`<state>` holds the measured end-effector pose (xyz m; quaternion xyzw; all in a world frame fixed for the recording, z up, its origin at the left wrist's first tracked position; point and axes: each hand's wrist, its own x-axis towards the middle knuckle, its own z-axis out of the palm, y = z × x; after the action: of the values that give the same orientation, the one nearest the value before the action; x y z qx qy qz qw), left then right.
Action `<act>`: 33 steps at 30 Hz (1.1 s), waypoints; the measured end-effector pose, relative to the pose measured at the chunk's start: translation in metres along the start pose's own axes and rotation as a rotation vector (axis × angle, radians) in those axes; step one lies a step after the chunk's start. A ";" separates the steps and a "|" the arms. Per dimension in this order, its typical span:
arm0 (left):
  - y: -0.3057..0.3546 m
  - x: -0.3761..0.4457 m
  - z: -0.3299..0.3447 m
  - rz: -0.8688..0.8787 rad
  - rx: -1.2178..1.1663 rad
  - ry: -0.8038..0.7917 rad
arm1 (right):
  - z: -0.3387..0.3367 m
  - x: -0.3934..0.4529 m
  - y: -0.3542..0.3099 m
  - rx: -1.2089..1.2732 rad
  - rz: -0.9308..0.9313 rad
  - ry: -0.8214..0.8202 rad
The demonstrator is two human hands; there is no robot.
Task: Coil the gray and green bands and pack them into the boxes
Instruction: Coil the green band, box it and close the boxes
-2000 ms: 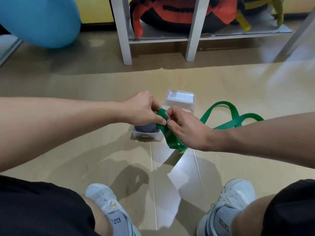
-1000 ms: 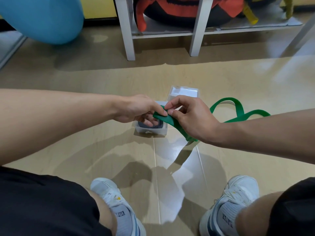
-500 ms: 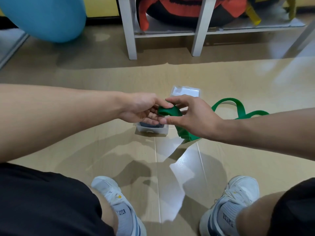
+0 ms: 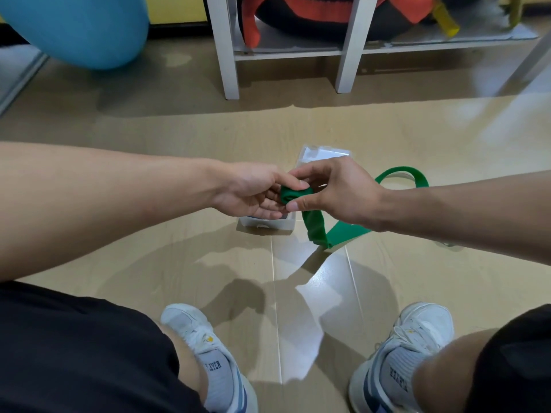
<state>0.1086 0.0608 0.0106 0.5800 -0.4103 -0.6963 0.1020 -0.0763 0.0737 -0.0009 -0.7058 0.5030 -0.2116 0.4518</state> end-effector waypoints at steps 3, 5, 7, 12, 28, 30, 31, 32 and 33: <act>0.000 -0.001 0.003 0.003 -0.055 0.017 | 0.000 0.000 0.000 0.027 -0.006 0.006; 0.000 -0.001 0.006 0.010 -0.068 0.029 | -0.001 -0.001 -0.002 0.022 -0.015 0.007; 0.000 0.000 0.008 0.017 -0.064 0.050 | -0.003 0.000 -0.005 -0.002 -0.019 0.005; 0.001 -0.003 0.013 0.033 -0.028 0.086 | -0.003 0.002 -0.006 -0.063 0.019 0.007; -0.005 0.001 0.017 0.037 0.101 0.247 | 0.004 -0.001 0.001 -0.058 0.103 0.071; -0.004 0.001 0.018 0.041 0.093 0.242 | 0.005 -0.004 0.002 -0.075 0.086 0.096; -0.003 0.001 0.019 0.043 0.086 0.240 | 0.006 -0.005 0.001 -0.088 0.071 0.106; -0.002 0.001 0.020 0.046 0.076 0.238 | 0.007 -0.005 0.000 -0.105 0.051 0.116; -0.001 0.000 0.021 0.049 0.064 0.234 | 0.008 -0.006 0.000 -0.125 0.026 0.123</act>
<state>0.0906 0.0705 0.0099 0.6500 -0.4317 -0.6077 0.1477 -0.0725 0.0828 -0.0036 -0.7118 0.5511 -0.2168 0.3777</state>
